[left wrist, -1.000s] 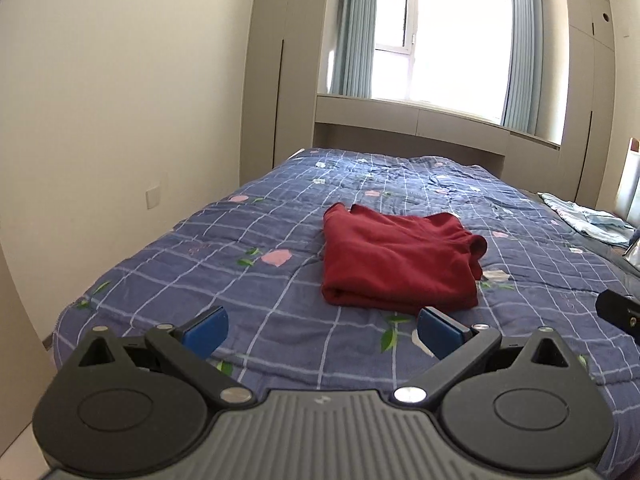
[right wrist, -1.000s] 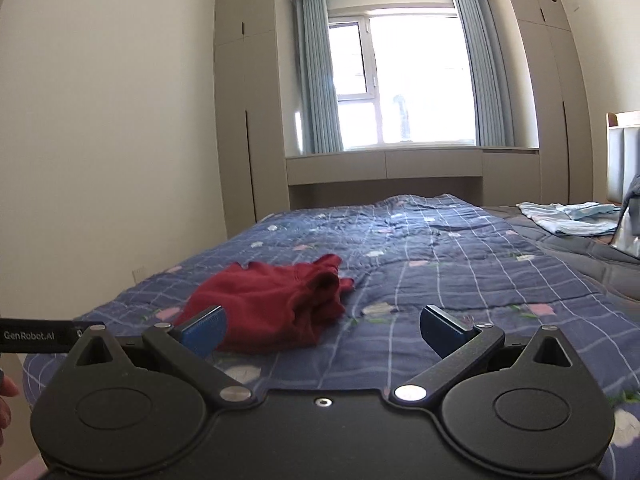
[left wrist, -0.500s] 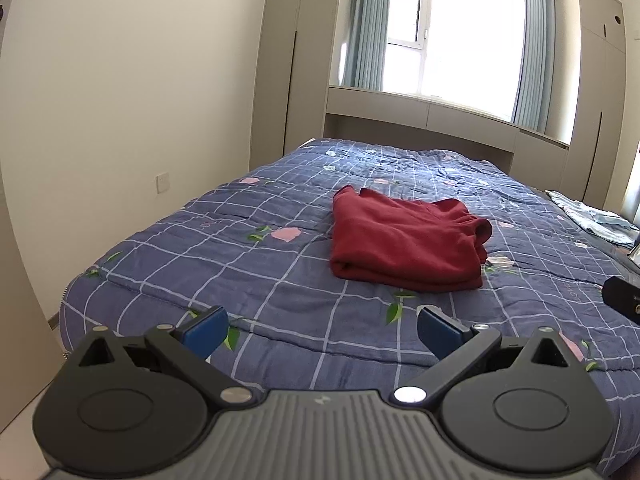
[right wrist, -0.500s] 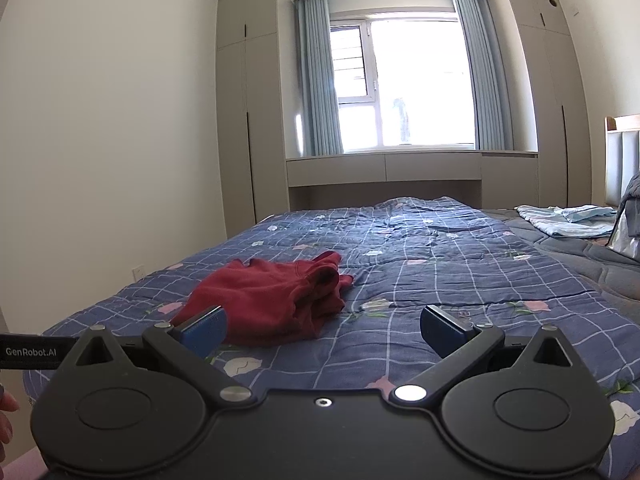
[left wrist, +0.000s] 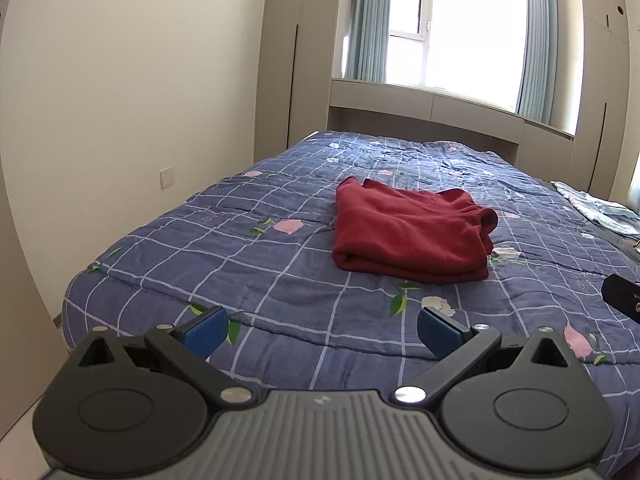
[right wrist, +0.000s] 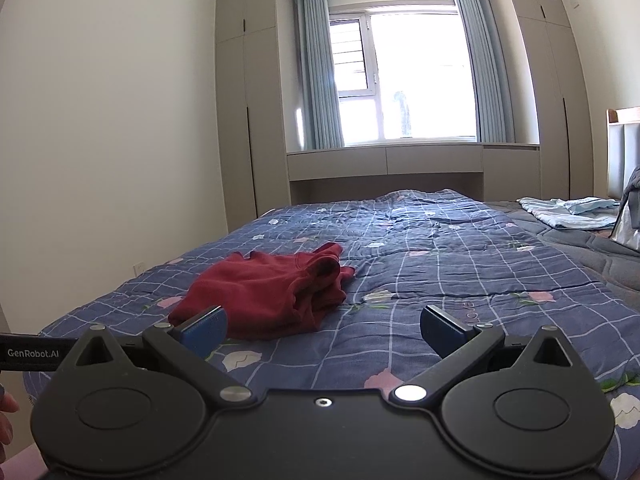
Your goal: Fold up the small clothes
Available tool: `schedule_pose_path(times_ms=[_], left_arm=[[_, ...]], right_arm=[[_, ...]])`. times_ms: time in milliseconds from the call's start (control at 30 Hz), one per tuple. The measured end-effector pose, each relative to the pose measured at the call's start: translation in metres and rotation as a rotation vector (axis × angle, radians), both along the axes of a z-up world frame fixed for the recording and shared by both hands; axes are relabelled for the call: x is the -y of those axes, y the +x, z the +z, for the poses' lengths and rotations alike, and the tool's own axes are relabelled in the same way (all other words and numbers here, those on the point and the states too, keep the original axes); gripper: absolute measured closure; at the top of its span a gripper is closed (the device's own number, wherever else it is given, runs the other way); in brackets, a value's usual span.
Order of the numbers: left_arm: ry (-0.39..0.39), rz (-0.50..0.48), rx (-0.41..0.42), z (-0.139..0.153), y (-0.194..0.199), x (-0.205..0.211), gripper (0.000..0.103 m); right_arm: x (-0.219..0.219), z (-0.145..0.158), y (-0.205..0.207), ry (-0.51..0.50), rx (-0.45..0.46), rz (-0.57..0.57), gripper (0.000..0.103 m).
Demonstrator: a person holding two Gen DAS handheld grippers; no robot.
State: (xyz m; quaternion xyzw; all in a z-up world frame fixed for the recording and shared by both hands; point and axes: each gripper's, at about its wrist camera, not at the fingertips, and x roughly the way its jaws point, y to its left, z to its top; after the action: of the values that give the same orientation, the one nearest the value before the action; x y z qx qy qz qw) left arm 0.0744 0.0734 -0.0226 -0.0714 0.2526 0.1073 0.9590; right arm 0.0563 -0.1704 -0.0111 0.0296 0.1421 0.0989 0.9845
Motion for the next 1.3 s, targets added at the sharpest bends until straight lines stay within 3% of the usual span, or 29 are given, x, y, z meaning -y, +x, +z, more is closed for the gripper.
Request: schedule_pose_path(times_ms=[1300], left_arm=[[0.002, 0.014, -0.007, 0.0008, -0.0008, 0.0010, 0.000]], right_arm=[[0.0026, -0.0030, 0.0026, 0.011, -0.010, 0.006, 0.000]])
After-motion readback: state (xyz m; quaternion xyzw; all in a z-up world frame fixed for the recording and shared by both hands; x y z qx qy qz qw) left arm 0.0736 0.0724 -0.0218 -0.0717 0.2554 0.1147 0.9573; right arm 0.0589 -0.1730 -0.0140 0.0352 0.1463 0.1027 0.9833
